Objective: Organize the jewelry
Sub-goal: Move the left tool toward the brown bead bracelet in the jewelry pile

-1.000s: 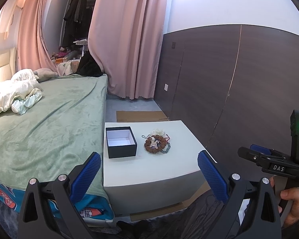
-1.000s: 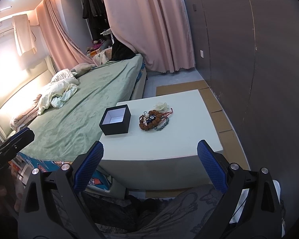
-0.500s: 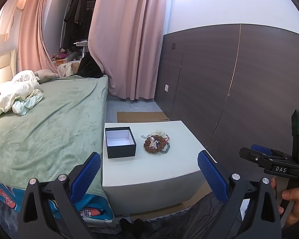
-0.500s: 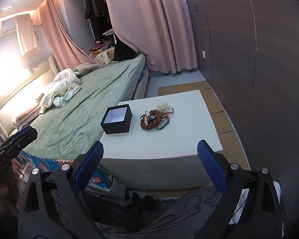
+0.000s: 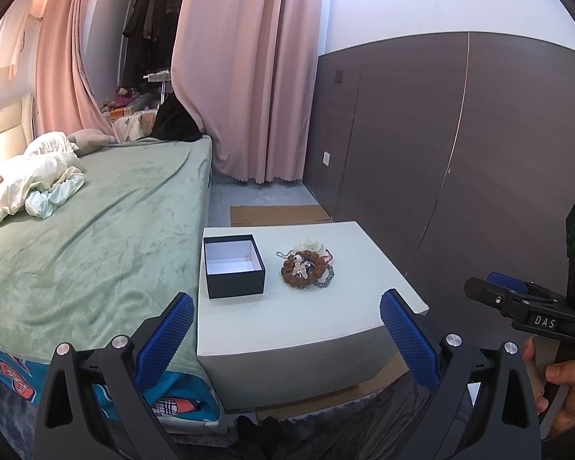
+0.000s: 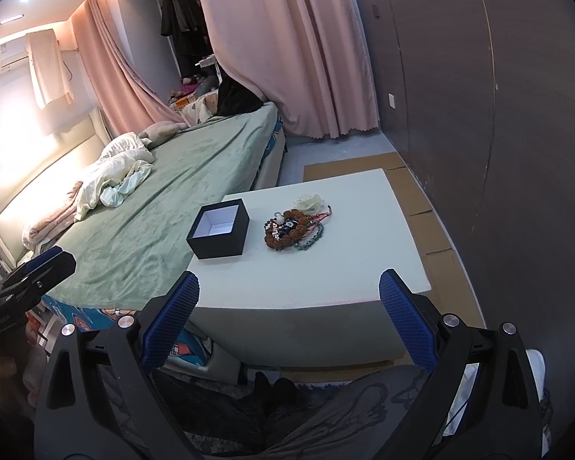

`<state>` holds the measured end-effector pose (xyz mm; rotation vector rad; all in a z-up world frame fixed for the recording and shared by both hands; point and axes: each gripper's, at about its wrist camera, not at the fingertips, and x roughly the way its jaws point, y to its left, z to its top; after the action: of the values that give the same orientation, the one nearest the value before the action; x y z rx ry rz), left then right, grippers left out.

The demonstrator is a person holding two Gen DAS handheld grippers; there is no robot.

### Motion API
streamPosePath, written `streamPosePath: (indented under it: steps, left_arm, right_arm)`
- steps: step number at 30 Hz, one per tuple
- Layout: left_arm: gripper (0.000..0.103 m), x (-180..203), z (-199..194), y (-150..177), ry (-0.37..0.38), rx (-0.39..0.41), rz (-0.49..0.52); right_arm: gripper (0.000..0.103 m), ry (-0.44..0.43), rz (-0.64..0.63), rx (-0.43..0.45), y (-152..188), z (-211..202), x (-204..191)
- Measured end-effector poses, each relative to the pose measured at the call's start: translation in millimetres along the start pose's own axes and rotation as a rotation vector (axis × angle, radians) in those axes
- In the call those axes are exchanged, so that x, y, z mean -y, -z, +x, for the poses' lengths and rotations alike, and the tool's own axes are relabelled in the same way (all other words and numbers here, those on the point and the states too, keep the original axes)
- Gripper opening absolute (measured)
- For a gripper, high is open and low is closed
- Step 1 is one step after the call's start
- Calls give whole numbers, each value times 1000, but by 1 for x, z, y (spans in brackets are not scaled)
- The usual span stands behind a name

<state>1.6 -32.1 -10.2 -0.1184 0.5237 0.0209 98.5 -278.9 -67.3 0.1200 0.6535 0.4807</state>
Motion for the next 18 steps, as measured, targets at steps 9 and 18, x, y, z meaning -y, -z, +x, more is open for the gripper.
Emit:
streamPosePath:
  steps: [9,18]
  left_arm:
    - [94,-5,44,-1,10,-50,-20]
    - [80,-9,104,-1,52,-135,-53]
  right_arm:
    - [95,16,25,-23,-1,31,17]
    - [95,-5,48,-68,-3,70,36]
